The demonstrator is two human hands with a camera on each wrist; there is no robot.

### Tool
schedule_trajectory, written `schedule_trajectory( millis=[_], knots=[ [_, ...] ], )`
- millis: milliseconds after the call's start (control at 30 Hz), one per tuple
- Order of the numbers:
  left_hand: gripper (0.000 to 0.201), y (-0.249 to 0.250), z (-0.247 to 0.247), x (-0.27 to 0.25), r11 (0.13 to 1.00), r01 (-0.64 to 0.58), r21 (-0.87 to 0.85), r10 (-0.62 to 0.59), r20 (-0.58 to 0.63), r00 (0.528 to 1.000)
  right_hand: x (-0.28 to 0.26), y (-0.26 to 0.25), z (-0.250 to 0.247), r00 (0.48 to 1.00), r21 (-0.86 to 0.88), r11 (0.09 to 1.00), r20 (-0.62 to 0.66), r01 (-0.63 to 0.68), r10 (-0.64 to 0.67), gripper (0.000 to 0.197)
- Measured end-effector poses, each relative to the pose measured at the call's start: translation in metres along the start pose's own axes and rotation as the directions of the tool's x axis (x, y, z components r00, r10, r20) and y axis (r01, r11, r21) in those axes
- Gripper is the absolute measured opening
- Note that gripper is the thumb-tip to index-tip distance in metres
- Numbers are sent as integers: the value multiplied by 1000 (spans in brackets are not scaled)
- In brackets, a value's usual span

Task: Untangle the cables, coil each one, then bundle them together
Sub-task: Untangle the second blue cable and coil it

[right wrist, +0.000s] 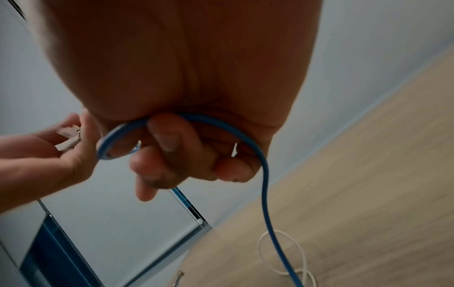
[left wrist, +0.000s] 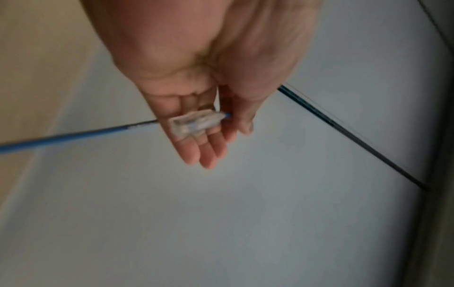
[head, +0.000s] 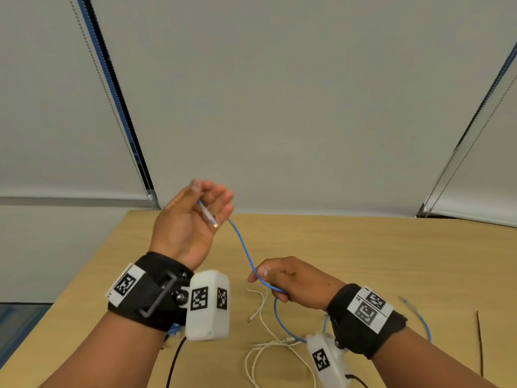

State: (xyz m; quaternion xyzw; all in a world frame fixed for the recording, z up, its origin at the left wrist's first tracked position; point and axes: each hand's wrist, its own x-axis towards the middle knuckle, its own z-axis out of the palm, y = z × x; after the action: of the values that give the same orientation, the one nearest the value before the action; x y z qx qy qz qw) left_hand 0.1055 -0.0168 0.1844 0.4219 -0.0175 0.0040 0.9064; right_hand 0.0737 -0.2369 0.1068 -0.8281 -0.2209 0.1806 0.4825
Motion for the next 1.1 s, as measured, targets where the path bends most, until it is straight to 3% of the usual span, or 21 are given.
schedule_trajectory(
  millis=[67, 133, 167, 200, 233, 267, 300, 333, 433, 533, 600, 700, 800, 933, 1100],
  knots=[
    [27, 3, 0, 6, 993, -116, 26, 116, -28, 993, -1, 0, 1, 1000, -31, 999, 8, 19, -19, 32],
    [26, 1, -2, 10, 944, -225, 243, 244, -50, 969, -3, -5, 0, 999, -23, 999, 35, 42, -41, 27],
    [26, -3, -5, 11, 879, -265, 396, 303, -35, 952, -5, -10, -2, 998, 7, 999, 45, 53, -53, 23],
    [26, -9, -9, 11, 763, -296, 574, 350, 17, 937, -8, -16, -4, 996, 49, 996, 43, 70, -72, 18],
    [26, -16, -12, 10, 592, -309, 744, 352, 105, 930, -11, -23, -8, 995, 86, 991, 26, 98, -100, 15],
    [27, -23, -15, 7, 414, -307, 857, 291, 196, 937, -13, -30, -13, 991, 111, 985, -12, 134, -134, 15],
    [30, -31, -16, 3, 306, -304, 902, 187, 256, 948, -15, -37, -20, 984, 124, 978, -64, 170, -163, 16],
    [34, -40, -17, -2, 304, -284, 909, 64, 278, 959, -17, -42, -28, 976, 134, 972, -125, 195, -179, 18],
    [46, -62, -10, -19, 613, -72, 787, -231, 266, 936, -18, -46, -51, 948, 155, 969, -284, 190, -140, 22],
    [46, -73, -2, -27, 793, 33, 609, -253, 280, 926, -20, -39, -56, 937, 284, 948, -346, 146, -41, 27],
    [47, -76, 2, -25, 813, -6, 582, -225, 324, 919, -22, -34, -54, 933, 398, 903, -359, 162, -9, 27],
    [47, -78, -1, -22, 763, -71, 643, -204, 343, 917, -24, -31, -53, 931, 438, 869, -361, 228, -62, 26],
    [42, -81, -5, -23, 820, 11, 572, -240, 328, 914, -24, -32, -55, 930, 426, 868, -354, 254, -98, 27],
    [43, -81, 1, -28, 873, 91, 480, -308, 397, 864, -21, -27, -58, 903, 376, 904, -429, 201, -23, 30],
    [35, -62, 14, -26, 970, 108, 217, -185, 379, 907, -15, -19, -54, 897, 325, 944, -430, 49, 101, 17]
  ],
)
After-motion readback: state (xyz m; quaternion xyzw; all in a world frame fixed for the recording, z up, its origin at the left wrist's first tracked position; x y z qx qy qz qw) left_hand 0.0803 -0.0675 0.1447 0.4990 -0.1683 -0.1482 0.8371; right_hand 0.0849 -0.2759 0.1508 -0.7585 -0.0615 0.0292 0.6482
